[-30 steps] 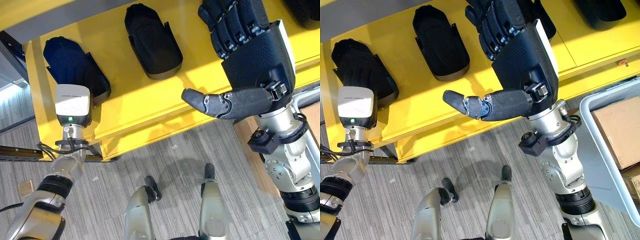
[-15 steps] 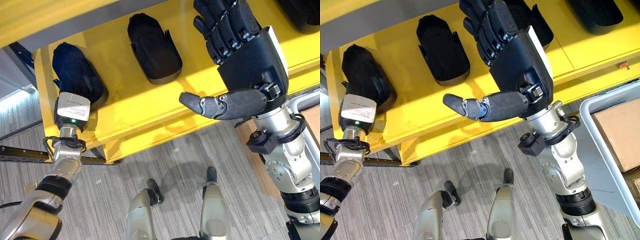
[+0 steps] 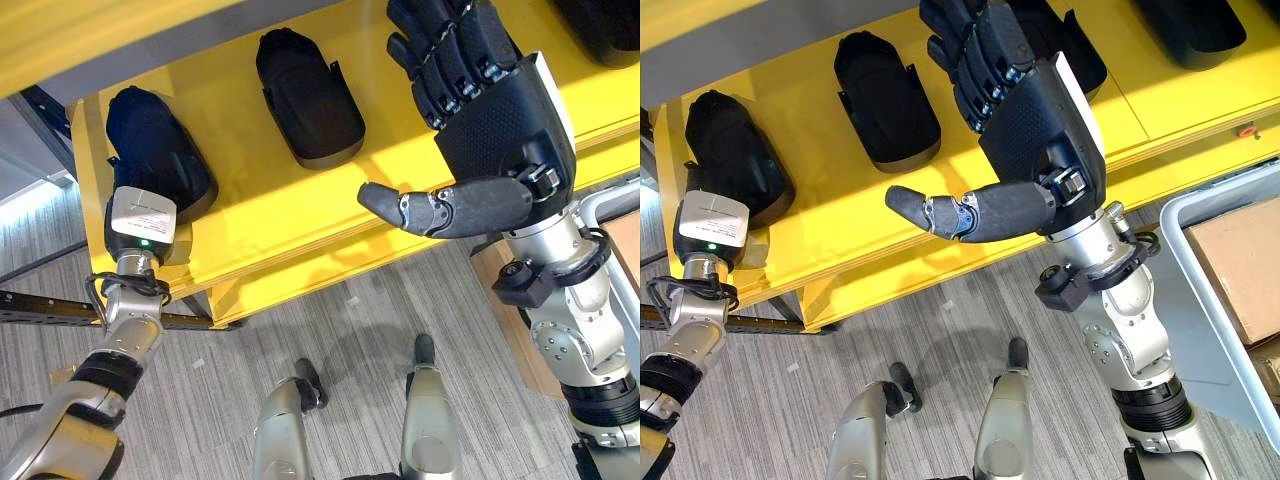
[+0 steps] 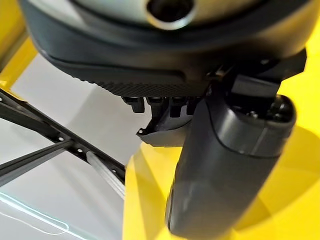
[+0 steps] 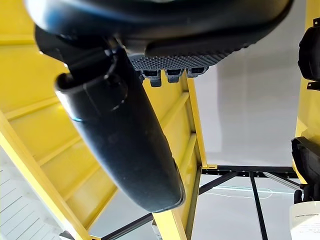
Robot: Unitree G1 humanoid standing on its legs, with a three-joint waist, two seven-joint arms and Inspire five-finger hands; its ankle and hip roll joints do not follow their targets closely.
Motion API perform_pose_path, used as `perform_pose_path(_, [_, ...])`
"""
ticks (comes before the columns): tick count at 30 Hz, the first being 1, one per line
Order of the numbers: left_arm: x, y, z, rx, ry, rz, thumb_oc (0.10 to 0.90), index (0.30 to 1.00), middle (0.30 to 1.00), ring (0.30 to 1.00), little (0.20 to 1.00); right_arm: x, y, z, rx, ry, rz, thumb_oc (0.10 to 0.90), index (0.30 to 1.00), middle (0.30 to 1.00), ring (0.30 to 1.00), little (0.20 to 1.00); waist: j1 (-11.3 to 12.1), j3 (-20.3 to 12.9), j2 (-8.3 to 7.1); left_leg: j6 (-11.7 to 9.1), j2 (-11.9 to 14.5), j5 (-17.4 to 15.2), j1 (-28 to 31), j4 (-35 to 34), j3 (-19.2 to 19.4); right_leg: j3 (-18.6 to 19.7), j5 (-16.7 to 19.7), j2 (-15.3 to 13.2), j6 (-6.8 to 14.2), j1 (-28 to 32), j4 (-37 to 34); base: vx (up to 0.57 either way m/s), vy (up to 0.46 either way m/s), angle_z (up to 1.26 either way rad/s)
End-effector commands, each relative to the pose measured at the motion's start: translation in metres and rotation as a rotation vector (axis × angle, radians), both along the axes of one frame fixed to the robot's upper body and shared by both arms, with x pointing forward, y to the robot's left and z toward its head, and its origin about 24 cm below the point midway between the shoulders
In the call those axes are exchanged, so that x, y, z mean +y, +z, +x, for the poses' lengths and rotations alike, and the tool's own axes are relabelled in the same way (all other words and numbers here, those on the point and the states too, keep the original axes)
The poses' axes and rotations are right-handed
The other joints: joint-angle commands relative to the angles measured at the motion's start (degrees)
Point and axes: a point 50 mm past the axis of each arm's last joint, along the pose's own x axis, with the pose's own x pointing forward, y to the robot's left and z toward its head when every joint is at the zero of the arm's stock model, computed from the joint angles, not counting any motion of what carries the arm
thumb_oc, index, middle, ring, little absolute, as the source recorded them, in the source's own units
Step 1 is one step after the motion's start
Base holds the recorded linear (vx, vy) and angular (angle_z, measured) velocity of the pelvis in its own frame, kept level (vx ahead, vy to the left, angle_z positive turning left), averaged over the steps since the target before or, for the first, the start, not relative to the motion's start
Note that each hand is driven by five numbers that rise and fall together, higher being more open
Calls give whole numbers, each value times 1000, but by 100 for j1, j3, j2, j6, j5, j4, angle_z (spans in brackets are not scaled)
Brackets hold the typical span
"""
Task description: Move parts from the plastic box to the shelf.
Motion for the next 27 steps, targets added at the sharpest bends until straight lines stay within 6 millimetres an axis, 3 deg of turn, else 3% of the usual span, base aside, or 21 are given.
perform_pose_path(1, [25,52,-16,-245,80,211,900,1000,1000,1000,1000,-4,37,-35,-298,63,121,900,1000,1000,1000,1000,92,-855,-159,91,-246,-192,562,-563,-271,-67,-492,194,-230,198,240,0,0,0])
perform_pose_path(4, [24,60,-16,-296,72,212,900,1000,1000,1000,1000,-4,36,-35,-296,61,125,900,1000,1000,1000,1000,102,-856,-164,96,-250,-190,559,-566,-278,-67,-498,198,-234,193,247,3,-8,2])
perform_pose_path(10, [28,92,-23,-561,3,149,900,1000,1000,1000,1000,-5,34,-33,-290,53,136,900,1000,1000,1000,1000,128,-892,-212,101,-259,-183,547,-556,-302,-63,-522,210,-246,181,287,7,-15,1])
perform_pose_path(16, [28,108,-25,-659,-45,111,900,1000,1000,1000,1000,-3,35,-32,-288,50,142,900,1000,1000,1000,1000,155,-911,-226,99,-267,-176,559,-572,-318,-64,-523,211,-250,177,302,2,-5,0])
perform_pose_path(22, [23,101,-27,-825,-196,-146,900,1000,1000,1000,1000,-3,31,-33,-289,36,166,900,1000,1000,1000,1000,216,-913,-247,97,-295,-153,579,-631,-365,-70,-539,223,-231,207,264,-2,-41,3])
perform_pose_path(25, [13,93,-25,-803,-281,-222,900,1000,1000,1000,1000,-3,28,-33,-288,34,173,900,1000,1000,1000,1000,251,-916,-269,90,-305,-144,588,-655,-396,-95,-545,222,-226,225,254,-4,-42,4])
perform_pose_path(27, [-6,80,-26,-776,-380,-257,900,1000,1000,1000,1000,-5,24,-34,-288,27,178,900,1000,1000,1000,1000,293,-909,-304,97,-314,-144,587,-669,-438,-114,-555,232,-223,243,248,-7,-50,6])
